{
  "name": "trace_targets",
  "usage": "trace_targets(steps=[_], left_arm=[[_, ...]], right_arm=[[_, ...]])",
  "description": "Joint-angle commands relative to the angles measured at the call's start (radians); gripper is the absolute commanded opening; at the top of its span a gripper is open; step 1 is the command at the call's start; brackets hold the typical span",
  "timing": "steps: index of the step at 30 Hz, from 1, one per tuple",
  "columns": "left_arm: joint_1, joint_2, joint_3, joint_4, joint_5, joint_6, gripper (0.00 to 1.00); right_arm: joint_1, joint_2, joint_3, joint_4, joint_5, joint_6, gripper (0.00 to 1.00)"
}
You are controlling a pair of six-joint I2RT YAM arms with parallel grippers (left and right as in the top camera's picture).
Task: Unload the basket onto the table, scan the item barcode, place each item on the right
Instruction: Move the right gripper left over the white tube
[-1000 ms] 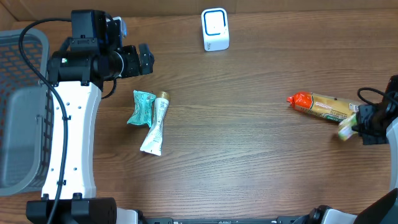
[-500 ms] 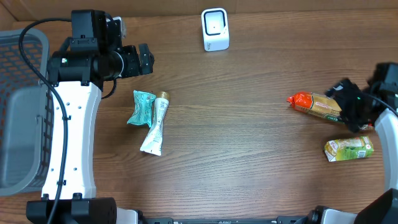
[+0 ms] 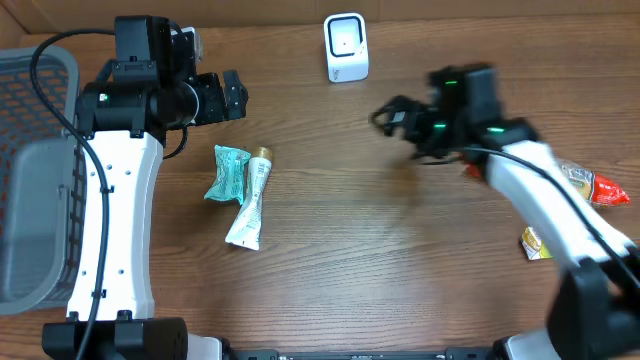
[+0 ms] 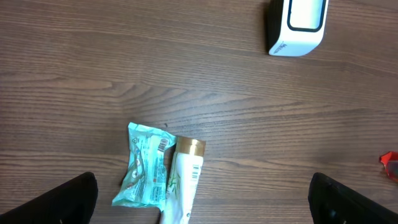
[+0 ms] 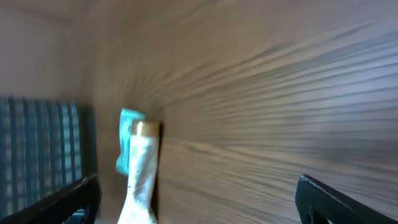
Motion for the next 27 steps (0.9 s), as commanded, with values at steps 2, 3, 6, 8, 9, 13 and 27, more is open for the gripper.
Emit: trace_targets(steps=[2,3,6,8,9,13,27], left_arm=[[-0.002,-0.003,0.009,0.0,0.008,0.023,0.99],[-0.002,-0.003,0.009,0.0,0.008,0.023,0.99],[-0.002,-0.003,0.009,0.0,0.007,0.023,1.0],[-0.002,-0.003,0.009,0.0,0.008,0.023,1.0],[-0.002,-0.003,0.009,0.0,0.008,0.023,1.0],[-0.002,-0.003,0.009,0.0,0.008,0.023,1.0],[0.005,-0.003,0.01,-0.013,0.001,0.023,1.0]], right_arm=[[0.121,0.161,0.135,0.024,-0.03,0.04,1.0],[0.149,0.213,0.175,0.025,-0.03,0.05,1.0],[0.211,0.328,0.275,0.028,-0.03,0.061,1.0],[0.253,0.388,0.322,0.039,-0.029,0.066,1.0],[0.267,0.4,0.327,0.051,-0.029,0.067,1.0],[0.328,0.431,0.327,0.092,0.051,0.109,1.0],[0.481,0.511,0.327,0.148,0.215,0.056,0.87]])
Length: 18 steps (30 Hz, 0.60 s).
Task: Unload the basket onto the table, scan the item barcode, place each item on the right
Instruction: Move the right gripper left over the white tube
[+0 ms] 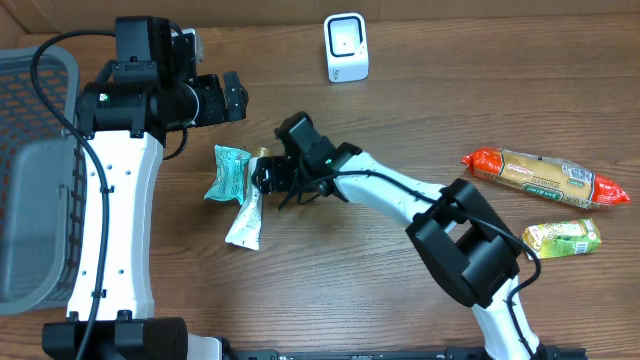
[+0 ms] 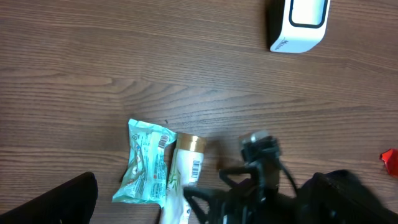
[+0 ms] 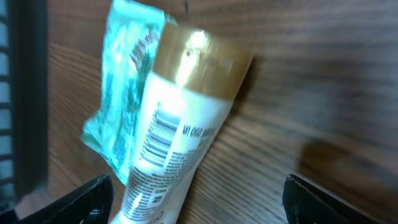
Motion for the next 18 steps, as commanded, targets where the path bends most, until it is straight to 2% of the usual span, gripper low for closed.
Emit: trace_targets(steps=[1,12,18], left_arm=[[0.013,-0.003,0.014,-0.001,0.0,0.032,0.99],[0.165,-0.003,0.156,-0.122,0.002,0.051,1.0],[0.196,-0.003,0.159,-0.151,0.0,0.054,1.0]], right_arm=[[0.008,0.02,0.03,0.014,0.041,-0.008,0.87],[0.033,0.021,0.03,0.022,0.076,-0.144,0.86],[0.07,0.021,0.03,0.016,0.158,-0.147,0.86]])
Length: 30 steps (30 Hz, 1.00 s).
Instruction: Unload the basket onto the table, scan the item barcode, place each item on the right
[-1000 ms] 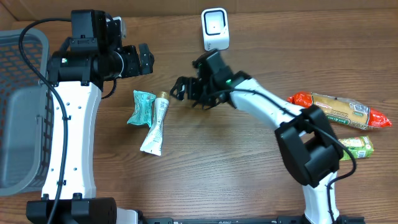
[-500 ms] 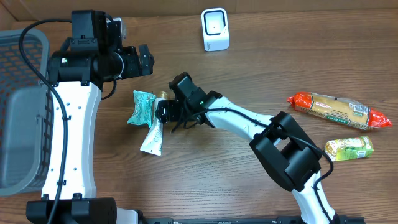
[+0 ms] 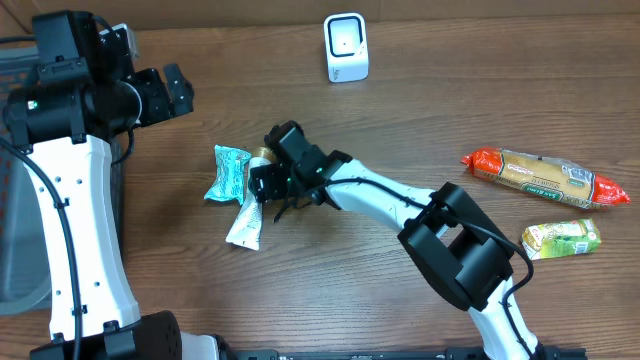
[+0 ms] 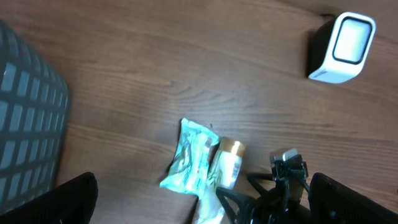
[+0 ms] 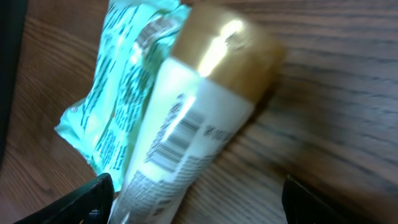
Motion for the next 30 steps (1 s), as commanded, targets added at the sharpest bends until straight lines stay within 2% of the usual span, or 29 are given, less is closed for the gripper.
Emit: trace_targets(steps=[1,14,16,18,20,24,25,27,30], left_arm=[[0.004,-0.003,0.017,-0.016,0.001,0.024,1.0],[0.003,-0.003,0.017,-0.028,0.002,0.024,1.0],[0.003,-0.003,0.017,-0.028,0.002,0.024,1.0],[0.003,-0.003,0.017,-0.028,0.002,0.024,1.0],[0.003,-0.003,0.017,-0.028,0.002,0.024,1.0],[0.003,-0.003,0.017,-0.028,0.002,0.024,1.0],[0.003,-0.003,0.017,-0.028,0.002,0.024,1.0],[0.003,-0.003,0.017,-0.028,0.002,0.024,1.0],[0.003,-0.003,0.017,-0.028,0.002,0.024,1.0]], right_arm=[[0.024,0.01,0.03,-0.008,0.068,-0.024,0.86],[0.026,0.032,0.025,-0.019,0.096,0.016,0.86],[0.026,0.042,0.024,-0.014,0.102,0.016,0.83],[0.026,0.053,0.024,-0.011,0.101,0.017,0.59],[0.026,0.053,0.025,-0.011,0.1,0.017,0.42],[0.025,0.048,0.027,-0.018,0.081,0.016,0.15],[0.023,0.045,0.027,-0.021,0.081,0.015,0.09],[0.014,0.024,0.029,-0.045,0.074,0.008,0.05],[-0.011,-0.032,0.04,-0.089,0.075,-0.041,0.04]])
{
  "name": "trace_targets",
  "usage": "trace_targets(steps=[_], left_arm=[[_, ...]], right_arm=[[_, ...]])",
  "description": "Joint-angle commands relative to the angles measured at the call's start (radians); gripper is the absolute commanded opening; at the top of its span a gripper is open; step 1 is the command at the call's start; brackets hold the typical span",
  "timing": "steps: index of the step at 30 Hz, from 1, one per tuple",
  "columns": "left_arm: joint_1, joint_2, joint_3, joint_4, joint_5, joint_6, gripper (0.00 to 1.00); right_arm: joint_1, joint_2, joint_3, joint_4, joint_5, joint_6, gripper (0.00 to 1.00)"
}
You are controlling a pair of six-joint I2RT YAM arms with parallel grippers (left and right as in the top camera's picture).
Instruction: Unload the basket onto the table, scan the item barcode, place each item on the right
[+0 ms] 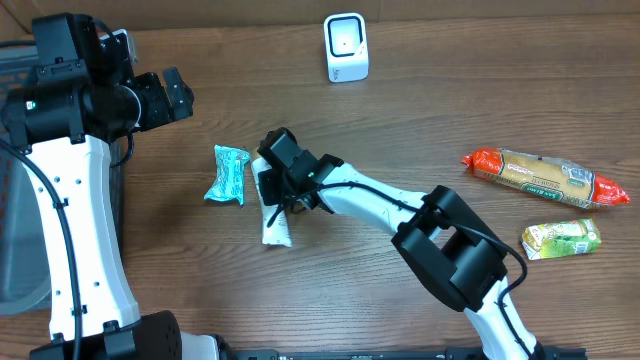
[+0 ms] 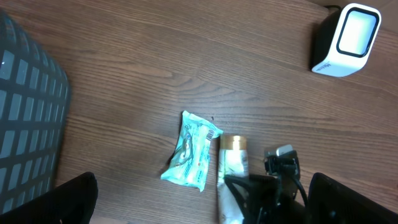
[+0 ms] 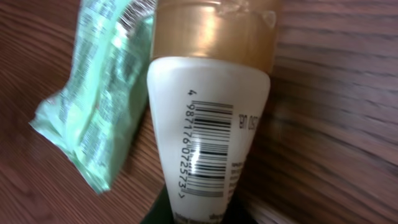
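Note:
A white tube with a gold cap [image 3: 211, 124] shows its barcode to the right wrist camera. My right gripper [image 3: 194, 214] is shut on the tube's body below the barcode. From overhead the tube [image 1: 274, 225] sticks out toward the front from that right gripper [image 1: 280, 185]. The white scanner [image 1: 346, 47] stands at the table's back, well away. My left gripper [image 1: 168, 95] hangs open and empty at the upper left. Its wrist view looks down on the tube [image 2: 232, 163] and scanner [image 2: 346, 32].
A green packet [image 1: 228, 174] lies just left of the tube, apart from it. A grey basket [image 2: 25, 118] stands at the left edge. A red-ended bread pack [image 1: 545, 176] and a small yellow-green packet [image 1: 560, 239] lie at the right.
My right gripper was open around the tube and is now shut on it. The tube has turned straighter and shifted right, clear of the green packet. The left arm has hardly moved.
At first my right arm was over the table's right middle, with the tube against the green packet. Then its open gripper was at the tube's cap. Then the left arm stood further left. Now the right gripper holds the tube.

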Motion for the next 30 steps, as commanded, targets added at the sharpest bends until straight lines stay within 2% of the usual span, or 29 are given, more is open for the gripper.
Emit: trace_targets(steps=[1,7,11,15,17,22,25,30], left_arm=[[0.0,-0.003,0.017,-0.003,0.001,0.023,0.99],[0.0,-0.003,0.017,-0.003,0.001,0.023,0.99],[0.0,-0.003,0.017,-0.003,0.001,0.023,0.99],[0.0,-0.003,0.017,-0.003,0.001,0.023,1.0],[0.0,-0.003,0.017,-0.003,0.001,0.023,1.0],[0.0,-0.003,0.017,-0.003,0.001,0.023,1.0],[0.0,-0.003,0.017,-0.003,0.001,0.023,1.0],[0.0,-0.003,0.017,-0.003,0.001,0.023,1.0]], right_arm=[[-0.051,-0.1,0.021,-0.077,0.024,-0.133,0.04],[-0.103,-0.247,0.037,-0.401,0.334,-0.367,0.04],[-0.103,-0.227,0.026,-0.552,0.565,-0.389,0.04],[-0.102,-0.182,-0.012,-0.549,0.566,-0.389,0.05],[-0.093,-0.147,-0.013,-0.552,0.566,-0.389,0.13],[-0.066,-0.129,-0.01,-0.571,0.566,-0.404,0.42],[-0.054,-0.132,0.009,-0.596,0.542,-0.394,0.53],[-0.084,-0.181,0.066,-0.626,0.38,-0.366,0.65]])
